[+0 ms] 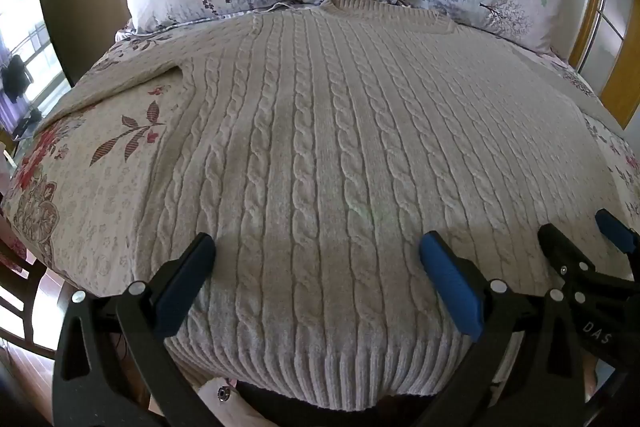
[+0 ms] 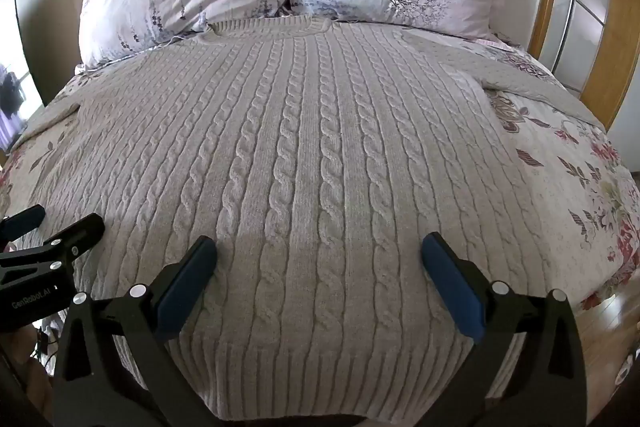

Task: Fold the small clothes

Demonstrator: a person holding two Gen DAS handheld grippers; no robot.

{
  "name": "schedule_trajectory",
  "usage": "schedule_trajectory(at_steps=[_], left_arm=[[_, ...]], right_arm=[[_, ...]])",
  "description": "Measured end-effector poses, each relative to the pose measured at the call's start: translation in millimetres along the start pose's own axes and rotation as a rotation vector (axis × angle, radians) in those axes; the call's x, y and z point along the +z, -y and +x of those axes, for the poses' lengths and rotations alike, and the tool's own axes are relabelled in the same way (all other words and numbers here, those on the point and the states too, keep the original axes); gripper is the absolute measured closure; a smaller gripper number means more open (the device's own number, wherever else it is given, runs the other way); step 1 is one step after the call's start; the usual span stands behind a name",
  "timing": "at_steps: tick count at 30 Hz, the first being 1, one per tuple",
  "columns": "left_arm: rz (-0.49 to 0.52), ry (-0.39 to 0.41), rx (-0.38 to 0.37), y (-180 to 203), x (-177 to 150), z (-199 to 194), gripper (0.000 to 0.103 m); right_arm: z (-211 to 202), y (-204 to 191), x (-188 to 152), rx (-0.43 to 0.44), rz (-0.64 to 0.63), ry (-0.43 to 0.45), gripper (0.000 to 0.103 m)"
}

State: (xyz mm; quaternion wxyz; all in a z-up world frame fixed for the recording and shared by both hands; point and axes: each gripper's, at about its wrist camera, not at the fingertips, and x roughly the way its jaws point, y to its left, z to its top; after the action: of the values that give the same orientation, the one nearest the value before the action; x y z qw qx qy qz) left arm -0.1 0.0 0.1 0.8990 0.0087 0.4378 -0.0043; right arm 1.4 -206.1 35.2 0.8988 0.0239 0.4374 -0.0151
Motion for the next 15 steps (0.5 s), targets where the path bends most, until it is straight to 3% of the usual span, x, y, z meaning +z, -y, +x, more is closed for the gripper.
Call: schedule_trajectory(at_steps=[15], left_arm=[[0.001,0.003,0.001,0.1,0.0,-0.1,0.002]], right_arm=[[0.7,0.3,0.1,-0.001,-0.001,-0.003,0.001]])
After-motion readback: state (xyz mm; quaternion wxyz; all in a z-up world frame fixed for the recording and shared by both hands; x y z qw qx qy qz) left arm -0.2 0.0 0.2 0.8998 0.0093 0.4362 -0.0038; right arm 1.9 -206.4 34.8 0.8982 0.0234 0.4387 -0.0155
